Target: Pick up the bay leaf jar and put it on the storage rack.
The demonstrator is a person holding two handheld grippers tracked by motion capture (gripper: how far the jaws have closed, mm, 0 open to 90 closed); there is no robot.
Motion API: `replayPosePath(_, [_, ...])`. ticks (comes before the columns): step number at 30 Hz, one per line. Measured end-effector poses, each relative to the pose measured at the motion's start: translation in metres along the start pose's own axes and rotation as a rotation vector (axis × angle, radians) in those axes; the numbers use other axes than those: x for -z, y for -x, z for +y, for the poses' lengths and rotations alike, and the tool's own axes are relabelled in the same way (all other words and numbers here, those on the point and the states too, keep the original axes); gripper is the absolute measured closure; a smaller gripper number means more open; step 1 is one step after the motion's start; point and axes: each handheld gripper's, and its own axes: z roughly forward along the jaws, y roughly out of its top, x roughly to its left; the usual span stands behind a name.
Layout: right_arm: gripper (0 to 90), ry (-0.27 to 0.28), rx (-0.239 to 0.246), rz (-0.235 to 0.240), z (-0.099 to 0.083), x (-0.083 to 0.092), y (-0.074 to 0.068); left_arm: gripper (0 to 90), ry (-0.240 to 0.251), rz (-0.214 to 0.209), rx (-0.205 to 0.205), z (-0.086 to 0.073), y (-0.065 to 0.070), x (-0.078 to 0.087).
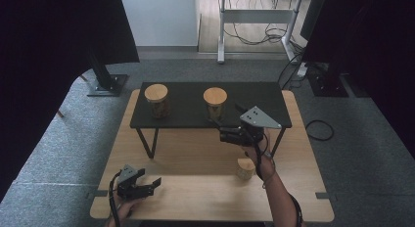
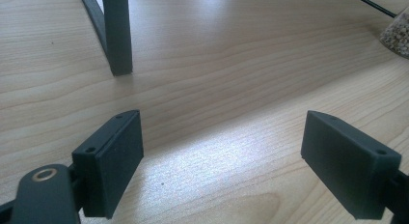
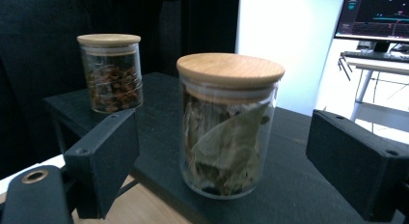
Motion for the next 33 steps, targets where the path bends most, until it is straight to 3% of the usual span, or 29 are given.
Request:
replayPosePath(9, [11.3,0.031,-0.034,0.024,-0.019,0.023,-0.006,14.3,0.000,0.001,0.001,0.000,0.000,0.000])
replayPosePath(33, [11.7,0.012,-0.077,0.069,-0.090,0.088,-0.022,14.2,-0.008,0.009,-0.007,0.000,0.001,0.000])
